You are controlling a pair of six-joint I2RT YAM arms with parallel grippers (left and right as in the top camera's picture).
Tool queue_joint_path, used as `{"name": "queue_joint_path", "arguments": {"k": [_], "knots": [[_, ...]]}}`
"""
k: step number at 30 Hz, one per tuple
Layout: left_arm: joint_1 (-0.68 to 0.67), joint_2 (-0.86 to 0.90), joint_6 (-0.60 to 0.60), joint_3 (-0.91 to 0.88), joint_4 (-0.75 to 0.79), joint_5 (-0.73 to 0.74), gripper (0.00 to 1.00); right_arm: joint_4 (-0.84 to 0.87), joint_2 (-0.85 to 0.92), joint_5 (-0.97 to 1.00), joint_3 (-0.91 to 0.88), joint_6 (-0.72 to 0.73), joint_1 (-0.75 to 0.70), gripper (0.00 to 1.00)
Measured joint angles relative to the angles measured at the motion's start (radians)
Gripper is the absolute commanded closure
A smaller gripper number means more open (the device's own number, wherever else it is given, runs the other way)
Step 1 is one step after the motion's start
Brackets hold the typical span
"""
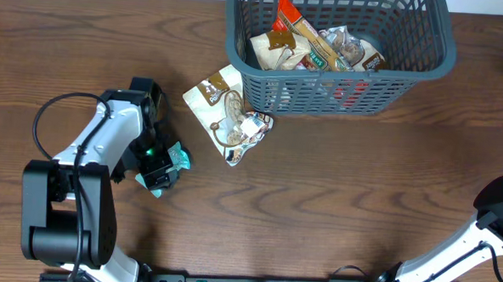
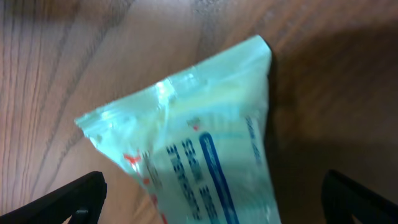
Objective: Pack container
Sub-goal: 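Lower the left gripper and grasp the mint-green wipes pack, then lift the wipes pack and carry it into the basket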
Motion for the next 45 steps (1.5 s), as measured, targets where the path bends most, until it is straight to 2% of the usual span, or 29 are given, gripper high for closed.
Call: {"name": "queue_joint_path", "arguments": {"k": [11,12,14,17,18,25,28,32,36,40,45], "knots": [[0.000,-0.040,0.000,-0.131,0.158,0.011,0.03,0.000,0.000,0.000,0.000,0.000,0.000,0.01],[0.000,-0.042,0.000,-0.135,0.162,0.011,0.19,0.000,0.000,0.000,0.000,0.000,0.000,0.01],[0.000,-0.044,0.003,-0.140,0.174,0.011,0.57,0.000,0.000,0.000,0.000,0.000,0.000,0.01],[0.000,-0.040,0.016,-0.146,0.178,0.013,0.89,0.000,0.000,0.000,0.000,0.000,0.000,0.01],[0.000,-0.040,0.017,-0.148,0.175,0.014,0.95,0.000,0.000,0.000,0.000,0.000,0.000,0.01],[0.000,-0.040,0.112,-0.151,0.181,0.019,0.94,0.000,0.000,0.000,0.000,0.000,0.000,0.01],[0.000,-0.040,0.247,-0.152,0.227,0.023,0.94,0.000,0.000,0.000,0.000,0.000,0.000,0.01],[-0.001,-0.046,0.492,-0.138,0.343,0.030,0.94,0.000,0.000,0.000,0.000,0.000,0.000,0.01],[-0.001,-0.104,0.715,-0.092,0.363,0.007,0.94,0.000,0.000,0.000,0.000,0.000,0.000,0.01],[-0.001,-0.239,0.980,0.079,0.366,-0.028,0.94,0.000,0.000,0.000,0.000,0.000,0.000,0.01],[-0.024,-0.363,1.198,0.344,0.368,-0.042,0.94,0.000,0.000,0.000,0.000,0.000,0.000,0.01]]}}
